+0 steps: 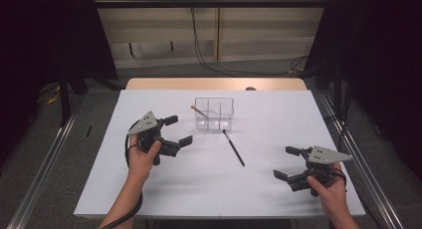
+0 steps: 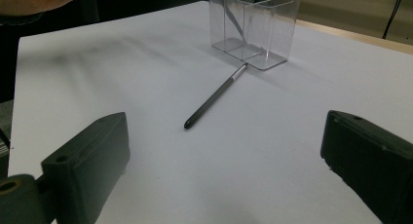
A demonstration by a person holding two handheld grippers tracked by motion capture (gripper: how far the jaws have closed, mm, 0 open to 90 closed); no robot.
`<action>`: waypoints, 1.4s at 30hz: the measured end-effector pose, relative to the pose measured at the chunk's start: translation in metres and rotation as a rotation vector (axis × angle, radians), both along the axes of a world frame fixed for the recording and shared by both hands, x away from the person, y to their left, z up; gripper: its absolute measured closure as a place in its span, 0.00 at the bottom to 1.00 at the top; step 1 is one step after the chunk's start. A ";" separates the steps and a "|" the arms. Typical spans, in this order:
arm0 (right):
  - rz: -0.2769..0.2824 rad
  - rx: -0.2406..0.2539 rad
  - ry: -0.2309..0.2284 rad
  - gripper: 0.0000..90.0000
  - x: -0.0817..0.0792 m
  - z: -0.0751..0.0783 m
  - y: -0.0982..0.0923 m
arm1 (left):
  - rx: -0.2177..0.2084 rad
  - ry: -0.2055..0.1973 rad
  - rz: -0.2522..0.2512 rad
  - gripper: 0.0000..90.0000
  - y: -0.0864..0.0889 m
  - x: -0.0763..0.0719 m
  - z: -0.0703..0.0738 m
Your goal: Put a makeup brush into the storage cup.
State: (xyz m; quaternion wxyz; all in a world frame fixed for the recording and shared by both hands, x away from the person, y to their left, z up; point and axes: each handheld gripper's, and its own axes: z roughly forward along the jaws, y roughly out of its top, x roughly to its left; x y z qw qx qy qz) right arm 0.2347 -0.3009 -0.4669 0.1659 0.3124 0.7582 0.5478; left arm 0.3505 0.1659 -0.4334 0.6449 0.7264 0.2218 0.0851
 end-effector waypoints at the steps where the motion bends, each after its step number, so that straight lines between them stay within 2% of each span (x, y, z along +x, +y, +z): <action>1: 0.000 -0.003 0.000 0.04 0.000 0.000 0.000 | -0.002 -0.002 -0.004 0.00 0.001 -0.001 0.000; 5: -0.002 -0.005 -0.001 0.04 0.000 0.000 0.001 | 0.011 -0.005 -0.013 0.00 0.003 -0.006 -0.001; 12: -0.009 -0.003 -0.010 0.04 0.000 0.001 0.001 | 0.006 -0.008 -0.019 0.00 0.009 -0.013 -0.001; 29: -0.019 -0.004 -0.017 0.04 -0.001 0.003 0.000 | -0.002 -0.012 0.014 0.00 0.034 -0.026 -0.001; 39: -0.014 -0.011 -0.018 0.04 -0.002 0.003 0.003 | 0.018 -0.017 0.030 0.00 0.046 -0.034 -0.004; 42: -0.012 -0.012 -0.021 0.04 -0.002 0.003 0.004 | 0.008 -0.011 0.040 0.00 0.050 -0.036 -0.005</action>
